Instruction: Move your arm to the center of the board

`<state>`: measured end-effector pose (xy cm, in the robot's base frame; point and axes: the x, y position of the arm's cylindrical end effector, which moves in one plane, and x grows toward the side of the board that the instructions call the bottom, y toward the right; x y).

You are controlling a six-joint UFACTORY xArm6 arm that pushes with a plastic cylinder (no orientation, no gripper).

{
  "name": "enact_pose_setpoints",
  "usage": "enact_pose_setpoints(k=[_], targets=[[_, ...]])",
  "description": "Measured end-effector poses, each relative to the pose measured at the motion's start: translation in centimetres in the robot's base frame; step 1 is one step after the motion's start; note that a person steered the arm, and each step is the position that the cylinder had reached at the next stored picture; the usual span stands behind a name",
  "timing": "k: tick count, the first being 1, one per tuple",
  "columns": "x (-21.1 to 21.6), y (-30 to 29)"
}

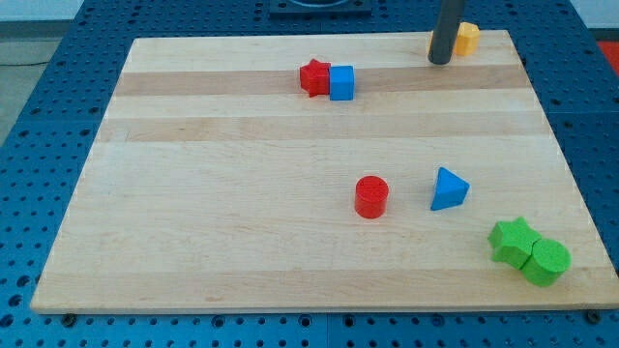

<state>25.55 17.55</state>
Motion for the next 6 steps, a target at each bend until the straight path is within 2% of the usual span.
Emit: enact_pose_setpoints(k=[1, 2, 3, 5, 6], targets=[[2.6, 0.0], [7.0, -0.9], [11.3, -6.6], [15.9, -16.2], [16.8, -16.6]])
